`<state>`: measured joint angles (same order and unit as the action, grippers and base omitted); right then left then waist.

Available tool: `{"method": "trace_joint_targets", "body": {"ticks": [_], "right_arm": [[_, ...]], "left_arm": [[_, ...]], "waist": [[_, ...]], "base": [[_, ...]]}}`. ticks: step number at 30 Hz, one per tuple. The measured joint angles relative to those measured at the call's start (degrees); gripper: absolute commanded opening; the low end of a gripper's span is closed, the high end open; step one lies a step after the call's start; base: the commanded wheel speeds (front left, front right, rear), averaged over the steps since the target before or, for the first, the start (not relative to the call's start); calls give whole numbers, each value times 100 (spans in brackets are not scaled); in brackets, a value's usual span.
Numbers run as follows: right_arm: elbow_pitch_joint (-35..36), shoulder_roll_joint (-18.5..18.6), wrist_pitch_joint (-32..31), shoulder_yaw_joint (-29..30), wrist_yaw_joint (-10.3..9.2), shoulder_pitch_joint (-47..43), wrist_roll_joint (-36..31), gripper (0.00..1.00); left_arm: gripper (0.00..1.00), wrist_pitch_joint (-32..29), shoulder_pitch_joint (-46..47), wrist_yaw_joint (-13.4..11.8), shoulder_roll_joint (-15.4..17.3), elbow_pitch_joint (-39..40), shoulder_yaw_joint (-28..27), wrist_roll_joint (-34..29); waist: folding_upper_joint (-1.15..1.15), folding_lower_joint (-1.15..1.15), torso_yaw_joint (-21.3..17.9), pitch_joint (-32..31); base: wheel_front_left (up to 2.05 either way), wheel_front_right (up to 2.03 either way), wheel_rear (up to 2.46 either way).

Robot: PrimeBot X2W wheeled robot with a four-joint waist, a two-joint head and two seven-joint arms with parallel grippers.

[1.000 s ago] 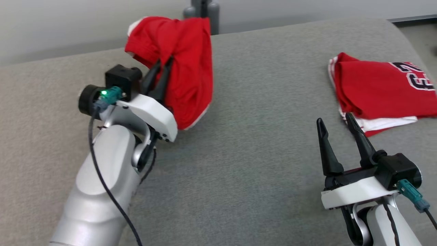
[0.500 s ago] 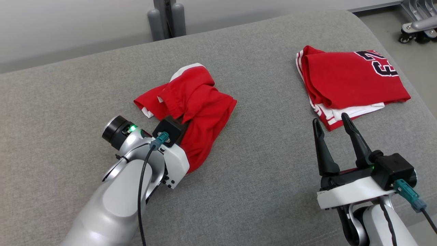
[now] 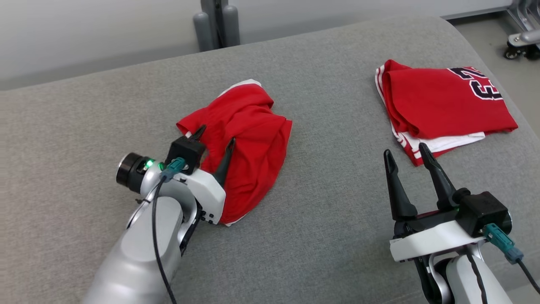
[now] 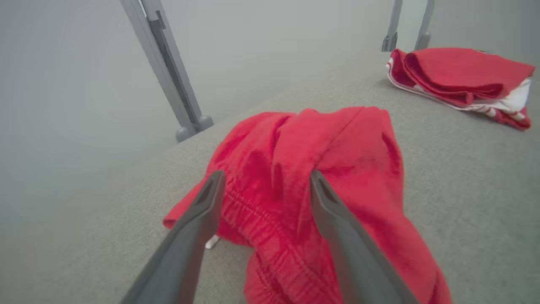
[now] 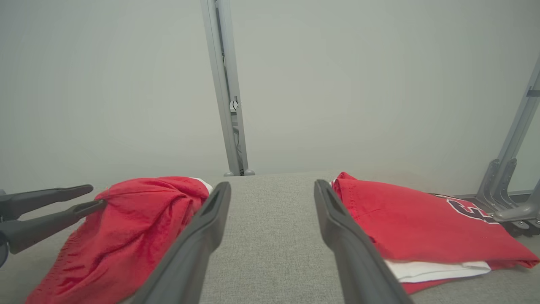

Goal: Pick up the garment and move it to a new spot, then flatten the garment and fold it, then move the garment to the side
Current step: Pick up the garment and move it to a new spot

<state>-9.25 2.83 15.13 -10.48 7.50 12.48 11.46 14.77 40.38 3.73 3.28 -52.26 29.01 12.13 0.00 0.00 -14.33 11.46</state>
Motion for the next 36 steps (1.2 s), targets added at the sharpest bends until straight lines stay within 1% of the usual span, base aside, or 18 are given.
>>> {"method": "trace_joint_targets", "body": {"ticks": [2, 6, 9, 13, 19, 26, 29, 31, 36], "right_arm": [[-8, 0, 0, -36, 0, -14, 0, 100], [-36, -4, 0, -83, 0, -35, 0, 100], [-58, 16, 0, -99, 0, -114, 0, 100], [-88, 59, 0, -115, 0, -193, 1, 100], [-133, 74, 0, -46, 0, -408, 2, 100], [-210, 54, 0, 109, 0, -641, 94, 100], [-255, 47, 0, 149, 0, -753, 120, 100], [-265, 42, 0, 165, 0, -814, 120, 100], [-265, 34, 0, 170, 0, -910, 110, 100]], "left_arm": [[100, 13, -197, -3, -16, 225, -178, 209], [100, 23, -684, -242, 15, 1167, -706, 454], [100, 22, -1266, -382, 27, 1758, -1045, 544], [100, 23, -1930, -534, 14, 2480, -1396, 542], [100, 22, -2786, -633, -18, 3364, -1677, 338], [100, 31, -3549, -628, -36, 4185, -1950, 52], [100, 31, -3827, -542, -41, 4462, -2112, -19], [100, 32, -4013, -530, -40, 4588, -2213, -149], [100, 31, -4375, -561, -42, 4653, -2356, -249]], "waist": [[0, 0, 87, -66], [0, 0, 308, -201], [0, 0, 495, -321], [0, 0, 756, -521], [0, 0, 1132, -841], [0, 0, 1444, -1119], [0, 0, 1497, -1216], [0, 0, 1509, -1269], [0, 0, 1492, -1340]], "base": [[0, 0, 0], [0, 0, 0], [0, 0, 0], [0, 0, 0], [0, 0, 0], [0, 0, 0], [0, 0, 0], [0, 0, 0], [0, 0, 0]]}}
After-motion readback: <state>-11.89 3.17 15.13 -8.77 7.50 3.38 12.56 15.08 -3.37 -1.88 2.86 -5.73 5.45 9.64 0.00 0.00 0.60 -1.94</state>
